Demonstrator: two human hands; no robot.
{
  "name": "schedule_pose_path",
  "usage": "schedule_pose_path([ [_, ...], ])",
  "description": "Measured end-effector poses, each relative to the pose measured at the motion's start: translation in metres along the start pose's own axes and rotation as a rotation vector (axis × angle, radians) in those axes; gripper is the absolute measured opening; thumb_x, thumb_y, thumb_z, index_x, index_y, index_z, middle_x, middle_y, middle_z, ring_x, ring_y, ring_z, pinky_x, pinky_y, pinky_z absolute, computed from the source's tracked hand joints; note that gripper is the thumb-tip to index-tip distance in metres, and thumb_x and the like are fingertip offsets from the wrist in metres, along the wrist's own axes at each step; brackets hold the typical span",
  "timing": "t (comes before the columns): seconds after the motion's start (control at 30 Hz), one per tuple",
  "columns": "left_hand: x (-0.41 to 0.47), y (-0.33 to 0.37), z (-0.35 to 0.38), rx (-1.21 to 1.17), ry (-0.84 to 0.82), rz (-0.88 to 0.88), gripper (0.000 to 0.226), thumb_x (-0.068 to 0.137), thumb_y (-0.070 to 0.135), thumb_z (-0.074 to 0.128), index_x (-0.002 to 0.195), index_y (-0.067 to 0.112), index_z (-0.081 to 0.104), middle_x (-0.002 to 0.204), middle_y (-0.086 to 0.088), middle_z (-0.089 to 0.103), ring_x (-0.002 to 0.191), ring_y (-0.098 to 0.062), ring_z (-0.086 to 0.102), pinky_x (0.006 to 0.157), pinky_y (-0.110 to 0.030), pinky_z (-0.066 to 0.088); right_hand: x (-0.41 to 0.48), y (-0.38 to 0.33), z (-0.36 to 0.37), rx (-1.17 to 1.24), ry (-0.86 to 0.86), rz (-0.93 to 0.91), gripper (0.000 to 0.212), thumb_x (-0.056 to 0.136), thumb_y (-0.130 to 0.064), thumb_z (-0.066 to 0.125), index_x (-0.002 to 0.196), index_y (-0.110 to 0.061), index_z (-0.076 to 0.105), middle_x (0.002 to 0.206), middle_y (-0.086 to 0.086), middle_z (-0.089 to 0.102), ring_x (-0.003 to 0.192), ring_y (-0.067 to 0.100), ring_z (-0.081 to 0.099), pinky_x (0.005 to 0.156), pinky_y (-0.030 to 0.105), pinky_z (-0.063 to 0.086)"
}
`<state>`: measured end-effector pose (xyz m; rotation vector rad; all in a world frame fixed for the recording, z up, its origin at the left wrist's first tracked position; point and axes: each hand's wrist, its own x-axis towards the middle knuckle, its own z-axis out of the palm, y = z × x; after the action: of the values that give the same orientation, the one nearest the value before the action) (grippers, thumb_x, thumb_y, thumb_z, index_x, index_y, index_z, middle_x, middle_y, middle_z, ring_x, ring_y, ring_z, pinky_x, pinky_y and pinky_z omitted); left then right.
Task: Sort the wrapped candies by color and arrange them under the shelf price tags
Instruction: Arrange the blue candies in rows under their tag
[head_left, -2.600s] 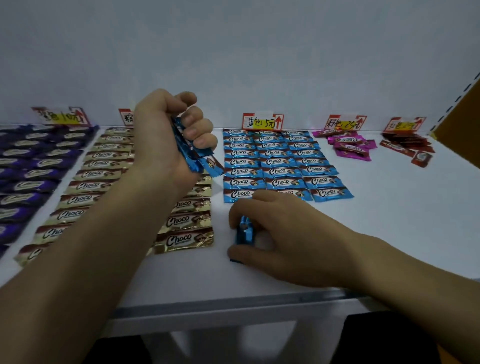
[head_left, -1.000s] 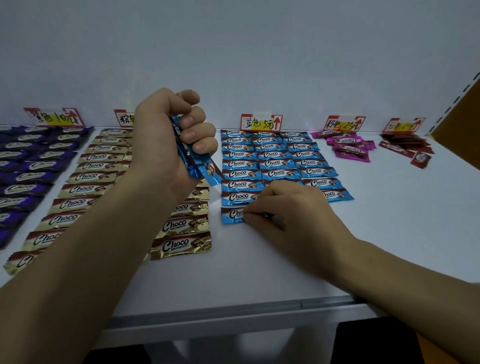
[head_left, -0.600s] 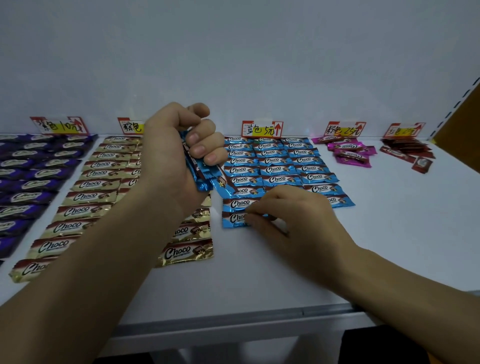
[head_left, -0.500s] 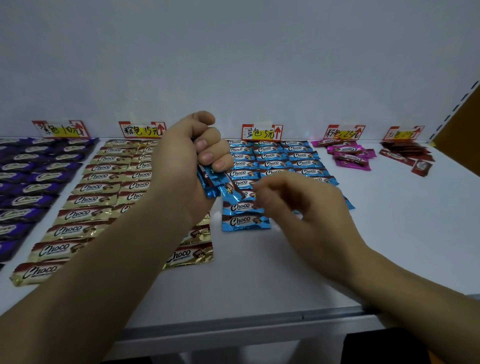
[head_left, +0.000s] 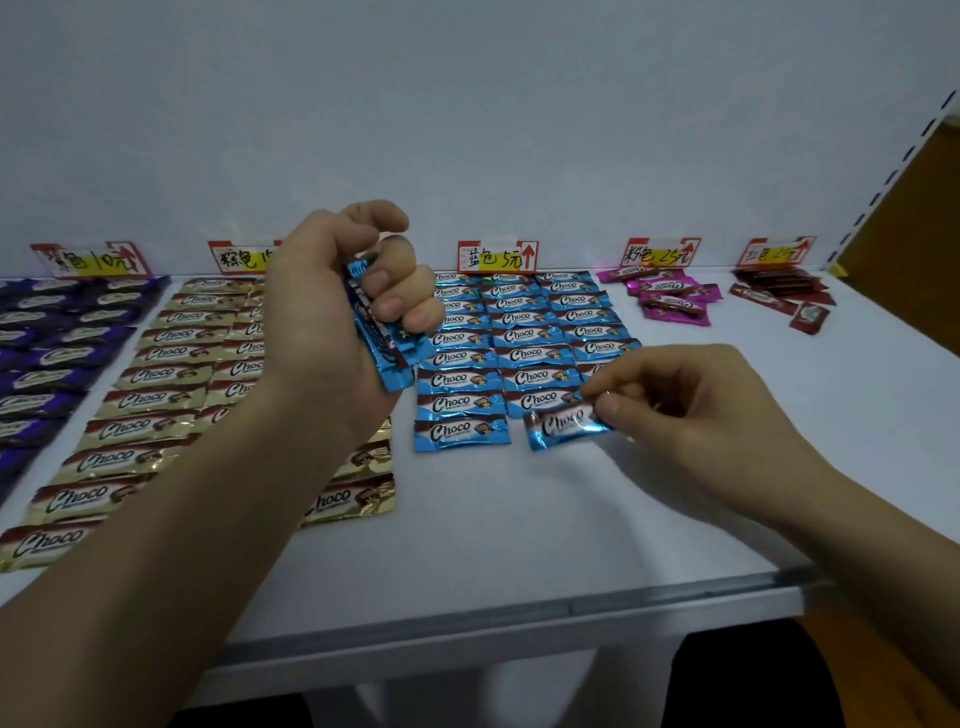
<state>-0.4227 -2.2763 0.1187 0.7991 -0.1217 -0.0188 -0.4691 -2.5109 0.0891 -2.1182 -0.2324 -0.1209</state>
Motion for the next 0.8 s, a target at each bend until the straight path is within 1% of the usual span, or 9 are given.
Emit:
schedule_pose_path([
  [0.07,-0.001,-0.002,0.003,-0.003,-0.062,0.006,0.024,0.073,0.000,0.035,0.088,0.010,0.050,0.063,0.001,0.030,0.053,-0.011,0.027,0.050,-0.024,0.032,-0.008,0.014,-0.005,-0.162,0.011,0.027,0.015,0.088,-0.015,0.073,0.084,-0.029,0.077,0.066,-0.006,0.067,0.064,0.009,0.059,0.057,0.022,0.046],
  [0.13,0.000,-0.004,0.001,0.019,-0.102,0.031,0.047,0.049,-0.002,0.043,0.093,0.012,0.051,0.067,0.000,0.033,0.057,-0.012,0.035,0.056,-0.025,0.038,-0.016,0.022,-0.002,-0.329,0.073,-0.023,0.009,0.086,-0.021,0.075,0.086,-0.030,0.076,0.069,-0.014,0.066,0.067,0.003,0.058,0.057,0.012,0.042],
  [0.23,0.004,-0.004,-0.005,0.117,-0.129,0.048,0.064,0.040,-0.008,0.040,0.098,0.017,0.051,0.072,0.001,0.039,0.064,-0.010,0.044,0.061,-0.026,0.043,-0.024,0.026,0.005,-0.477,0.166,-0.167,0.012,0.086,-0.031,0.076,0.098,-0.031,0.073,0.089,-0.021,0.059,0.079,-0.007,0.055,0.064,0.003,0.039],
  [0.33,0.004,-0.006,-0.004,0.147,-0.112,0.025,0.064,0.048,-0.017,0.032,0.097,0.019,0.052,0.073,0.001,0.040,0.067,-0.010,0.046,0.062,-0.025,0.043,-0.025,0.027,0.002,-0.463,0.098,-0.250,0.015,0.086,-0.034,0.075,0.100,-0.031,0.071,0.097,-0.018,0.059,0.084,-0.002,0.054,0.063,0.005,0.037],
  [0.43,0.004,-0.007,-0.001,0.106,-0.070,-0.009,0.059,0.067,-0.024,0.022,0.094,0.018,0.051,0.074,0.000,0.042,0.067,-0.009,0.048,0.064,-0.025,0.044,-0.022,0.029,0.004,-0.547,-0.053,-0.346,0.013,0.090,-0.027,0.073,0.103,-0.028,0.075,0.098,-0.014,0.067,0.090,0.003,0.058,0.074,0.014,0.045],
  [0.53,0.006,-0.007,-0.002,0.025,-0.032,-0.049,0.048,0.081,-0.023,0.027,0.094,0.016,0.053,0.076,-0.002,0.047,0.068,-0.010,0.055,0.070,-0.028,0.051,-0.017,0.031,0.009,-0.591,-0.035,-0.390,0.017,0.093,-0.028,0.064,0.105,-0.025,0.075,0.101,-0.008,0.070,0.094,0.012,0.063,0.078,0.030,0.056],
  [0.6,0.007,-0.006,-0.004,-0.010,-0.014,-0.062,0.041,0.086,-0.021,0.034,0.092,0.014,0.056,0.078,-0.003,0.052,0.072,-0.011,0.062,0.076,-0.032,0.056,-0.016,0.032,0.010,-0.608,-0.025,-0.411,0.018,0.095,-0.029,0.062,0.107,-0.026,0.075,0.104,-0.008,0.069,0.096,0.014,0.063,0.078,0.036,0.058],
  [0.7,0.007,-0.003,-0.004,0.021,0.050,-0.057,0.034,0.094,-0.015,0.042,0.097,0.013,0.060,0.086,-0.007,0.067,0.086,-0.012,0.072,0.084,-0.036,0.060,-0.015,0.033,0.012,-0.619,-0.022,-0.417,0.019,0.096,-0.029,0.064,0.112,-0.027,0.072,0.109,-0.009,0.068,0.100,0.014,0.061,0.081,0.036,0.057],
  [0.8,0.003,-0.002,0.002,0.065,0.082,-0.086,0.029,0.099,-0.009,0.045,0.109,0.012,0.063,0.102,-0.016,0.076,0.100,-0.023,0.074,0.077,-0.033,0.062,-0.015,0.035,0.013,-0.644,-0.010,-0.436,0.020,0.096,-0.027,0.065,0.114,-0.027,0.072,0.110,-0.008,0.067,0.101,0.016,0.060,0.081,0.035,0.056],
])
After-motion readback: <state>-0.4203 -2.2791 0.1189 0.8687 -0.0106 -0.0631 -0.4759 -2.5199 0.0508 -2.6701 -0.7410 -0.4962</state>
